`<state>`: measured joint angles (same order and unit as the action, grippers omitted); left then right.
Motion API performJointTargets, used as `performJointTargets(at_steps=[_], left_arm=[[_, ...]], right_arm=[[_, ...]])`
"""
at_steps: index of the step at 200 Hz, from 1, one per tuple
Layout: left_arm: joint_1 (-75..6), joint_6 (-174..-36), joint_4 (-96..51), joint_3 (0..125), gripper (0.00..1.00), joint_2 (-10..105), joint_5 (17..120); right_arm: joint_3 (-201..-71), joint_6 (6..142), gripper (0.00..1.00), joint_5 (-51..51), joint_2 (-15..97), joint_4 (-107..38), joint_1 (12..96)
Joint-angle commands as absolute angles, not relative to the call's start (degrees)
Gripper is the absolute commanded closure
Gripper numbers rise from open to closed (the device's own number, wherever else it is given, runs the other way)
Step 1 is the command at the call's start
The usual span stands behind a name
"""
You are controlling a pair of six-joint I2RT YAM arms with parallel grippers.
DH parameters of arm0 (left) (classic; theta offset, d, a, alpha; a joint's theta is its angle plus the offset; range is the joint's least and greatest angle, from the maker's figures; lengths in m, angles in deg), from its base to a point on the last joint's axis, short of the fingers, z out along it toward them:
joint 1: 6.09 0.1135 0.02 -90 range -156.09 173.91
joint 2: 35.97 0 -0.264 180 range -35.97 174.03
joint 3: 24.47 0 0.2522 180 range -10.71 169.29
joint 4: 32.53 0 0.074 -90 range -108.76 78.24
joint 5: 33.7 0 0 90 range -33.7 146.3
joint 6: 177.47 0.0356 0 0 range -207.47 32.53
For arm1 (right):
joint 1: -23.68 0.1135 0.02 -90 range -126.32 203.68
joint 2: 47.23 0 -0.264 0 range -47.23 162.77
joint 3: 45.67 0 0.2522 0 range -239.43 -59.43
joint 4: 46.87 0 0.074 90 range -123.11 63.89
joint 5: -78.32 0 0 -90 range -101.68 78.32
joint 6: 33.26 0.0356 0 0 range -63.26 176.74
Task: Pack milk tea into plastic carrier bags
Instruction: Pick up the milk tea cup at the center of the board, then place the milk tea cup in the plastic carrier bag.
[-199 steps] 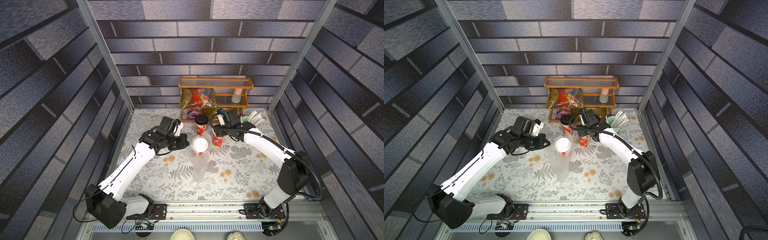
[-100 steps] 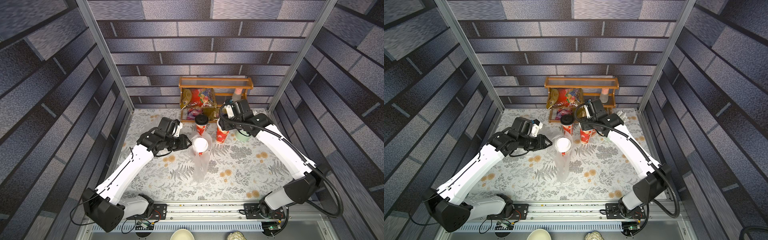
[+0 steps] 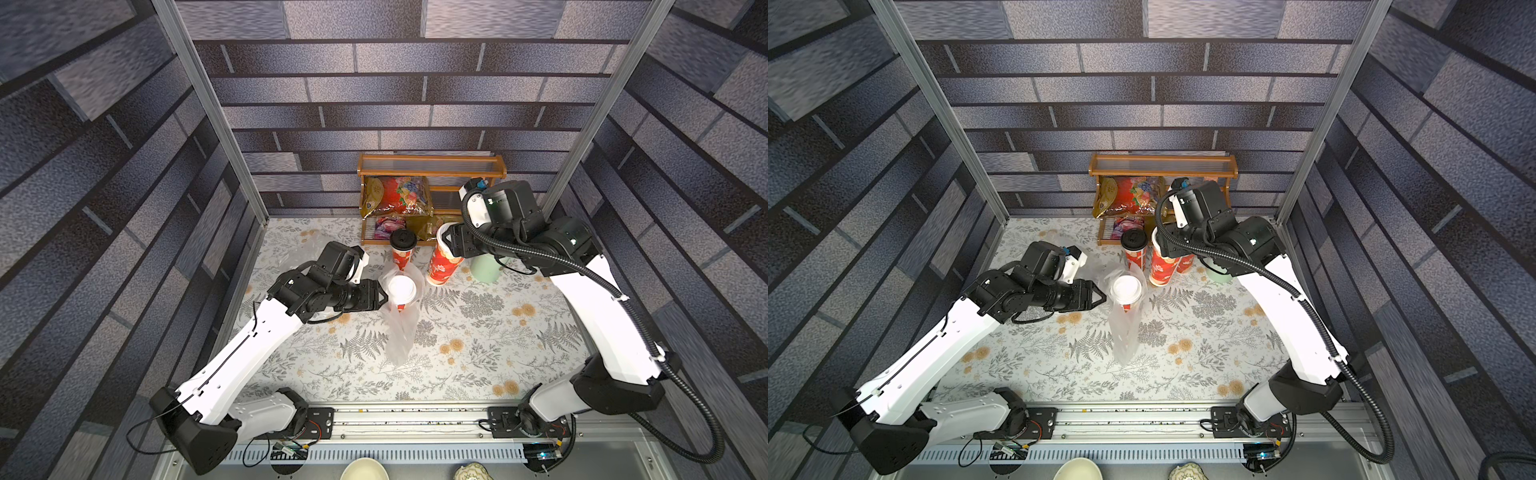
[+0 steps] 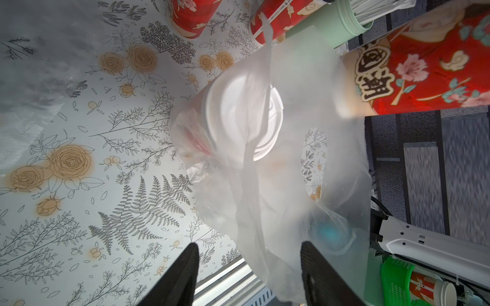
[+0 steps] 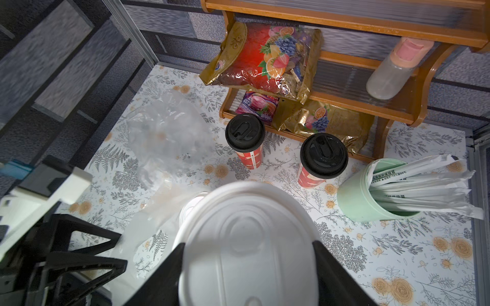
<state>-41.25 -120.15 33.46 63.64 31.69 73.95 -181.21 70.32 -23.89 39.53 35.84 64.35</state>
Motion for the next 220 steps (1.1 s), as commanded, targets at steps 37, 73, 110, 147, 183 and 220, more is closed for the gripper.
performJointTargets(at_steps=[37,73,110,147,183,220], left_arm=[[-46.54,-123.08,36.9,66.95,0.4,31.71,69.25],[-47.98,-123.66,38.5,66.44,0.46,32.39,68.35],[-48.27,-123.85,38.41,65.98,0.68,31.55,67.06],[-47.37,-124.73,35.84,63.94,0.86,29.74,67.26],[-46.52,-124.62,35.81,63.64,0.98,28.94,67.96],[-46.07,-124.58,36.09,63.45,1.0,28.16,68.34]], right_arm=[[-194.77,73.12,0.4,-27.85,41.98,43.98,70.05],[-201.91,74.04,0.4,-27.17,45.14,45.29,73.65],[-204.8,74.93,0.4,-26.35,48.25,44.29,77.99],[-201.13,76.65,0.4,-27.82,49.02,42.02,82.13],[-192.02,78.64,0.4,-28.52,46.55,37.55,84.66],[-182.44,79.69,0.4,-30.75,42.93,34.1,86.38]])
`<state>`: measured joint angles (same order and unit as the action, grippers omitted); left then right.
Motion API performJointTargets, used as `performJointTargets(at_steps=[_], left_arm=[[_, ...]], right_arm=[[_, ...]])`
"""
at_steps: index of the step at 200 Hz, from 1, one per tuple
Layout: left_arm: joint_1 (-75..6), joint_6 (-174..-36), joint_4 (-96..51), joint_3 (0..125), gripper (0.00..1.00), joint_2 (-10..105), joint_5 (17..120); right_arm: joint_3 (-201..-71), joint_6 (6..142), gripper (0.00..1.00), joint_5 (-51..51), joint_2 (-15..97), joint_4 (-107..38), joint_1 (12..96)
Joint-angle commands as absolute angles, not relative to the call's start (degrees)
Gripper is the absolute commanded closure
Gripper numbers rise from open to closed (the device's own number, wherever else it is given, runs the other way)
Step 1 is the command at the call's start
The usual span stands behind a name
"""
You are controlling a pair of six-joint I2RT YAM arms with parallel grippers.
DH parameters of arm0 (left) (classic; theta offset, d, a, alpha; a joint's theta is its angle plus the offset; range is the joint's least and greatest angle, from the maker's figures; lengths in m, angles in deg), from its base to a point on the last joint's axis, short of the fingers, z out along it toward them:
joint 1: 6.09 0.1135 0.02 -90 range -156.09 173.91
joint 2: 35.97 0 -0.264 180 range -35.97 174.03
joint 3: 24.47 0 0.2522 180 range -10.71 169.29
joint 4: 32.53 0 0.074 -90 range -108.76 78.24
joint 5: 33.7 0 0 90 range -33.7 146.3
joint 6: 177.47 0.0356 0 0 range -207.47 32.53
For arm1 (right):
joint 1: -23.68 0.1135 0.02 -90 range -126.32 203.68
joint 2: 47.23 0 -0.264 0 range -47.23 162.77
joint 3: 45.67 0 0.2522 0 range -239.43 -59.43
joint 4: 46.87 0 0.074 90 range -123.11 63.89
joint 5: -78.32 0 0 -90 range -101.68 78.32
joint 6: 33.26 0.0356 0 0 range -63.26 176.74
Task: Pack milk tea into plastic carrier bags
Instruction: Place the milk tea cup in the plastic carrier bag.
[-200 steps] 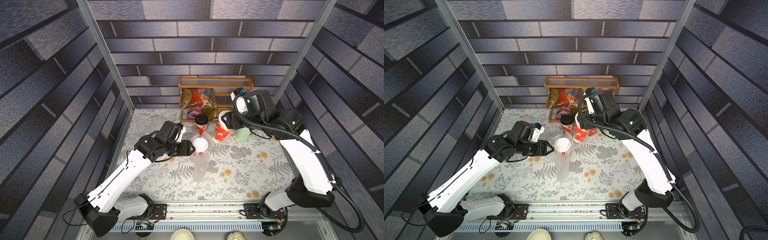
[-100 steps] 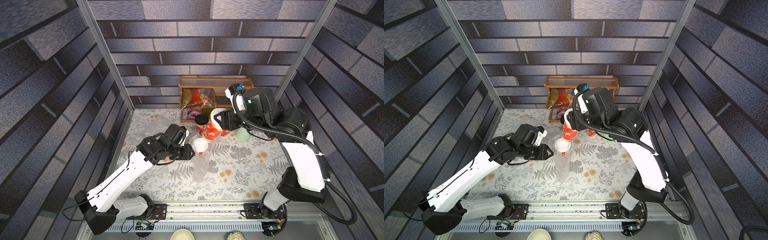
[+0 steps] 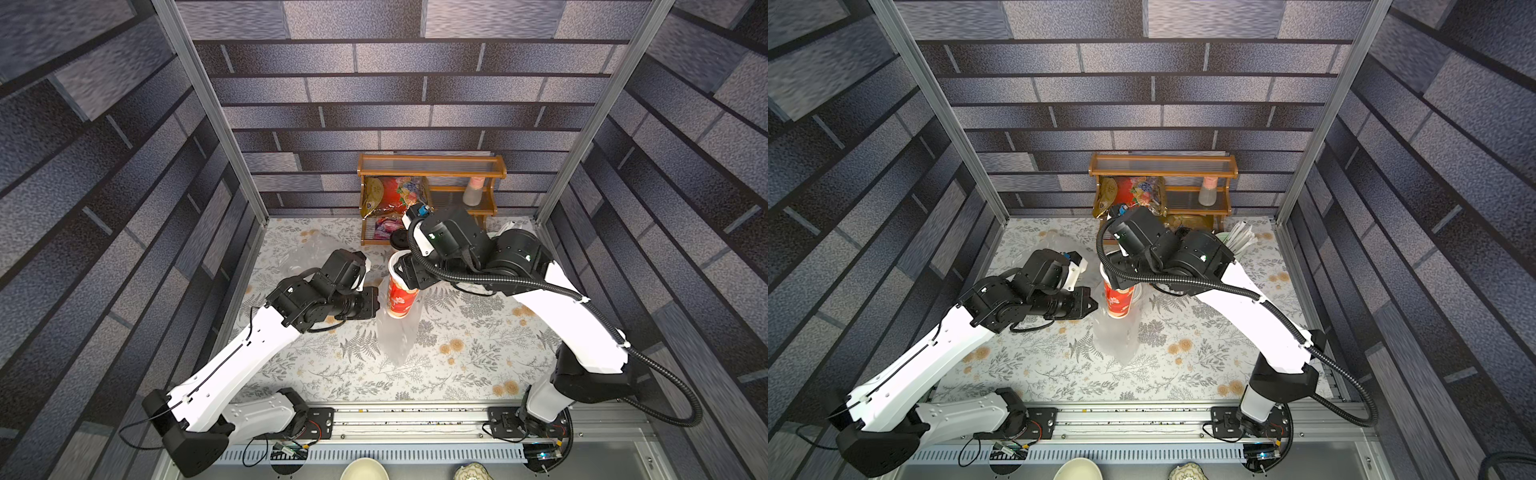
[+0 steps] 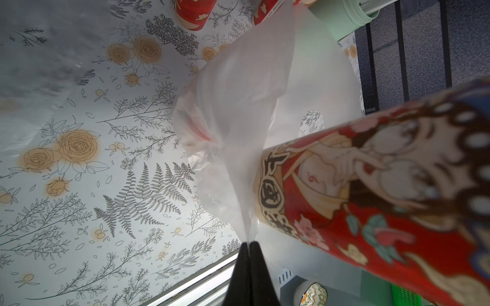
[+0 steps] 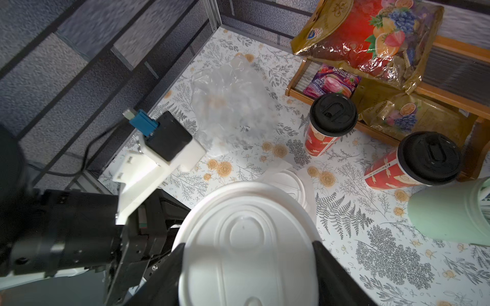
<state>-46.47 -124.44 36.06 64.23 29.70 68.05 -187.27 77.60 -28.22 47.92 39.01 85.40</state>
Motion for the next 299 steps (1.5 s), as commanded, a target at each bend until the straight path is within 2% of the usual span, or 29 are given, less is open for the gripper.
performJointTargets(at_steps=[1,86,171,299], left_arm=[[-46.07,-124.61,36.08,63.46,1.0,28.18,68.34],[-45.99,-125.52,35.51,61.83,1.0,26.97,68.7],[-45.96,-126.35,35.02,61.89,1.0,26.44,69.15],[-45.96,-128.75,33.44,61.29,1.0,24.52,69.71]], right_arm=[[-182.06,79.77,0.4,-30.75,42.8,33.89,86.41],[-158.4,84.5,0.41,-32.03,34.44,19.69,88.95],[-148.03,84.1,0.42,-38.26,35.41,12.62,92.85],[-140.29,87.85,0.42,-34.87,38.41,5.08,93.53]])
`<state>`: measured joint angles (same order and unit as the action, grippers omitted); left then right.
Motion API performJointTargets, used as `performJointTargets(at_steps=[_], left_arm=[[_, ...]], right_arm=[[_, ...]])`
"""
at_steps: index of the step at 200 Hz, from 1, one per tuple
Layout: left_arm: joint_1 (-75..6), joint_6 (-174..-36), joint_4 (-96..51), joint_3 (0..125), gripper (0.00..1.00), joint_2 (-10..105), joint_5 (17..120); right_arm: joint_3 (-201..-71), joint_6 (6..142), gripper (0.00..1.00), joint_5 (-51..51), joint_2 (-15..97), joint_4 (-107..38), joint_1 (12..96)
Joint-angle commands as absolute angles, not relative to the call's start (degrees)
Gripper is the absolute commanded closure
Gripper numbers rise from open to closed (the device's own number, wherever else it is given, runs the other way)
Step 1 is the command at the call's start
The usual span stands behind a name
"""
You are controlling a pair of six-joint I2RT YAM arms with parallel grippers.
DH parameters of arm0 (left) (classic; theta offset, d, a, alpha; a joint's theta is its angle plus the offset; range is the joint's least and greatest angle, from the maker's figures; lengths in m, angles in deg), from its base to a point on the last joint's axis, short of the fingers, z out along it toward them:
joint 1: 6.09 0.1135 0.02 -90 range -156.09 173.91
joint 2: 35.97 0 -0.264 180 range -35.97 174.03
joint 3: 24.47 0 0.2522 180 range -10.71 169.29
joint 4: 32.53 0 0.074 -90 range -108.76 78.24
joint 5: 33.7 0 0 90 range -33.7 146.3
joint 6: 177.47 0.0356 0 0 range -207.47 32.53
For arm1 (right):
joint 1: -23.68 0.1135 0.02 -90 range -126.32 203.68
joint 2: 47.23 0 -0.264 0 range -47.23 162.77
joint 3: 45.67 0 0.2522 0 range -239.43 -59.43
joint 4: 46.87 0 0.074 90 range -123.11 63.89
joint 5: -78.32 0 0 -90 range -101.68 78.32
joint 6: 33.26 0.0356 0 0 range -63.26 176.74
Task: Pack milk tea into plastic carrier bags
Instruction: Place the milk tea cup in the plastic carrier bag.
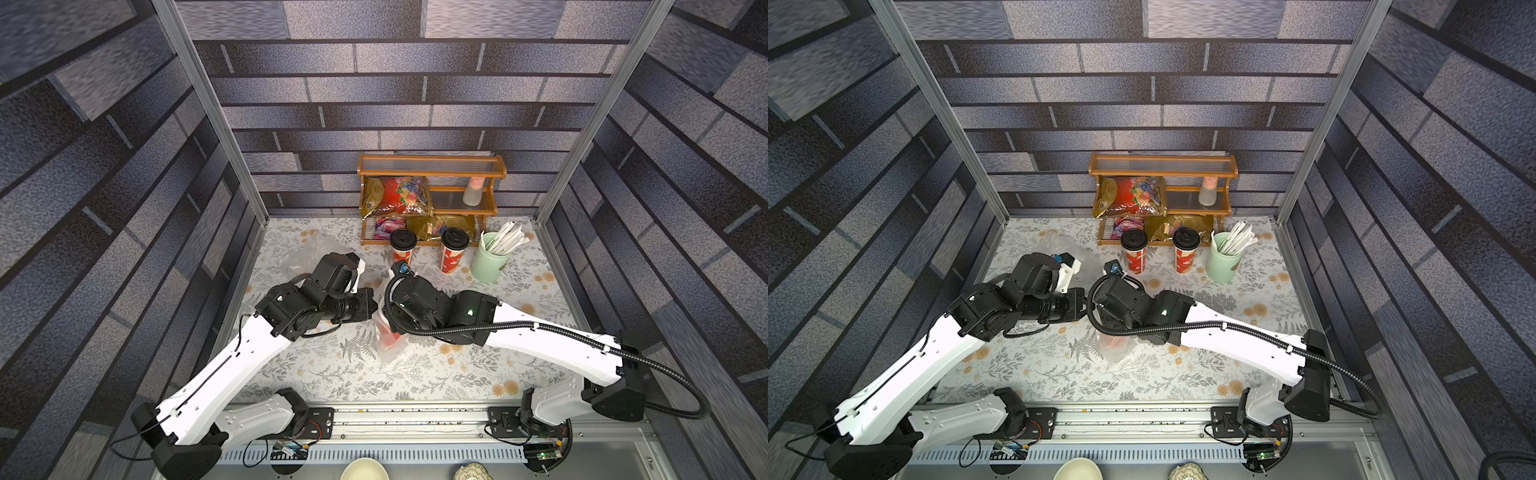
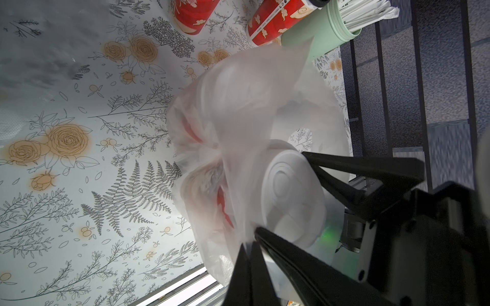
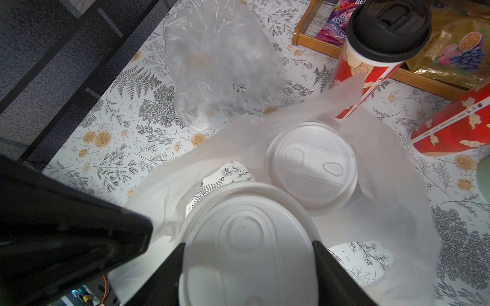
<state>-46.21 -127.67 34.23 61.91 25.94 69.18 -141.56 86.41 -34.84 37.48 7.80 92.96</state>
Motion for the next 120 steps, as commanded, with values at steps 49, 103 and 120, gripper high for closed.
performJointTargets(at_steps=[49,103,120], left_arm=[[-45.9,-129.18,33.82,61.62,1.0,23.71,68.78],[-45.81,-130.0,32.77,61.42,1.0,23.27,69.31],[-45.64,-130.07,32.65,61.45,1.0,23.18,69.31]], right_arm=[[-136.79,88.55,0.43,-35.16,39.06,4.21,93.54],[-133.02,87.87,0.42,-35.0,39.64,2.12,93.55],[-132.24,87.29,0.4,-35.0,40.19,1.81,93.48]])
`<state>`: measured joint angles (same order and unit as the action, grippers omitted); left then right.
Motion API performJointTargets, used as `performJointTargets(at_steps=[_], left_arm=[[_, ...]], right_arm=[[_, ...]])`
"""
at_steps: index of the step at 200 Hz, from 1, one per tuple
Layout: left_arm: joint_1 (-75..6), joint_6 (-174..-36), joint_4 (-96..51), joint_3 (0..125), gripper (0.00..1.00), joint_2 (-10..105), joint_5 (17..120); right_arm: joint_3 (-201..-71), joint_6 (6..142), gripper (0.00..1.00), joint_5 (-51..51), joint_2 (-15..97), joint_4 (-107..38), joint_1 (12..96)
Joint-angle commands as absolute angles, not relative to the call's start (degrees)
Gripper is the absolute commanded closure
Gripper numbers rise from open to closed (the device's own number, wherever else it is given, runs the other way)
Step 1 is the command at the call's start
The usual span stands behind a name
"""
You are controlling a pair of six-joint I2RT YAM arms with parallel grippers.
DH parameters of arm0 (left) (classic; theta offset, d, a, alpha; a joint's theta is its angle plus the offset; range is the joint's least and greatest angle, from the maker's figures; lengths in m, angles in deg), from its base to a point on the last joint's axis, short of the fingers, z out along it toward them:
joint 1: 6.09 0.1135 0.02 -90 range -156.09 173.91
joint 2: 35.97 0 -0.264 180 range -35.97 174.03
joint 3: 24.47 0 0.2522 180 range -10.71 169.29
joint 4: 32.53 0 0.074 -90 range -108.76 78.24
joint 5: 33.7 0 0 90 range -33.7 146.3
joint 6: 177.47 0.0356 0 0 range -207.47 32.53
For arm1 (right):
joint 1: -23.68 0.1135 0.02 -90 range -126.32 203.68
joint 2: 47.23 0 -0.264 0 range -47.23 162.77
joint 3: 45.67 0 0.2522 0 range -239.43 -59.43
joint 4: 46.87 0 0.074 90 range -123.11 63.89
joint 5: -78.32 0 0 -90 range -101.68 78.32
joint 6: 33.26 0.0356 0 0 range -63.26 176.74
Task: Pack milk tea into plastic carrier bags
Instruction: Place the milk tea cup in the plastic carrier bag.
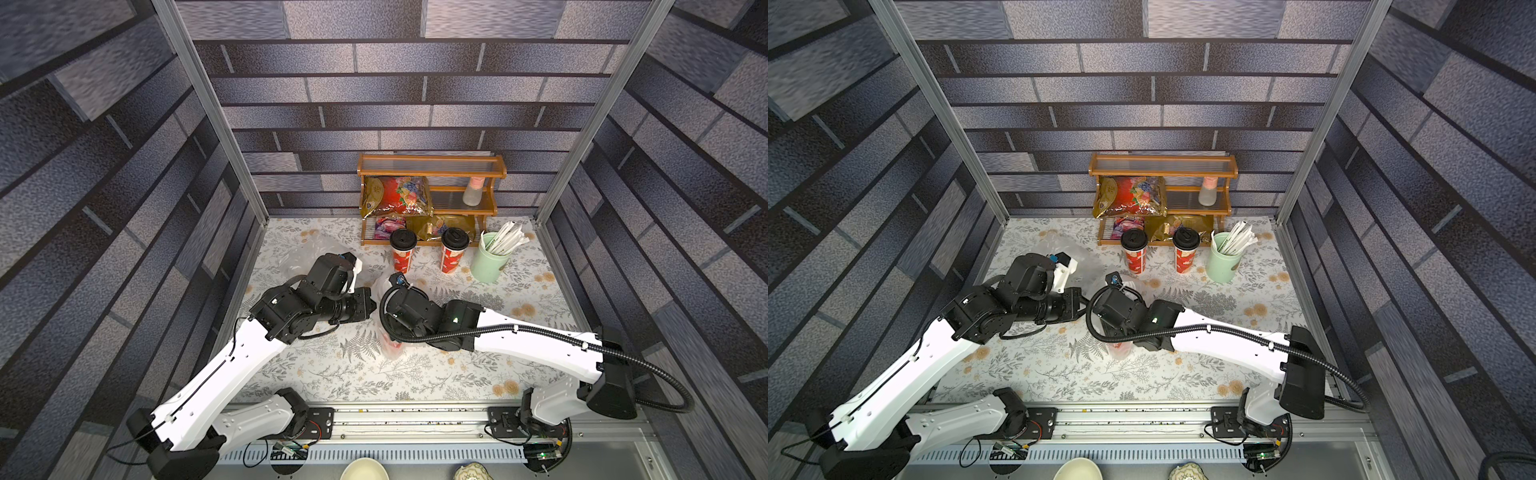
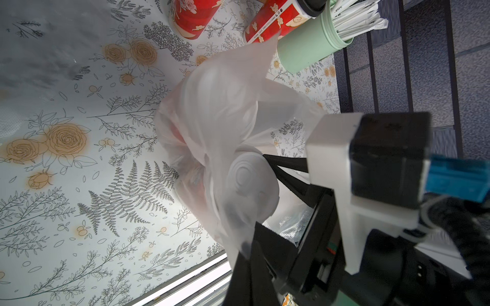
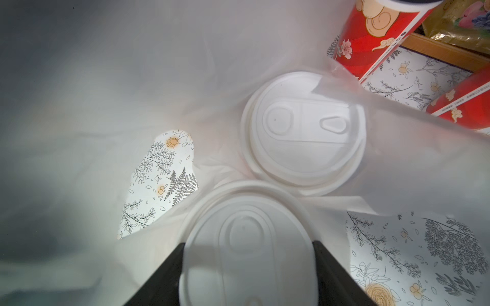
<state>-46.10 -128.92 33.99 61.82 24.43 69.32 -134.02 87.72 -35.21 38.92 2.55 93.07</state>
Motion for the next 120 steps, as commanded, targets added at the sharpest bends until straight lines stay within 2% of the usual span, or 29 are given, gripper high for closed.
performJointTargets(at_steps=[1,45,85,120], left_arm=[[-45.64,-130.08,32.65,61.45,1.0,23.18,69.31],[-44.72,-130.18,32.01,60.96,1.0,23.14,70.3],[-44.3,-130.26,31.42,58.5,1.0,23.53,71.06],[-43.88,-129.9,31.48,57.69,1.0,23.71,71.24]], right_arm=[[-132.22,87.26,0.4,-34.99,40.16,1.84,93.52],[-130.61,85.48,0.36,-34.27,39.24,1.4,93.55],[-133.53,82.99,0.17,-32.71,38.72,4.42,93.56],[-137.65,83.26,0.12,-32.54,38.31,7.93,93.55]])
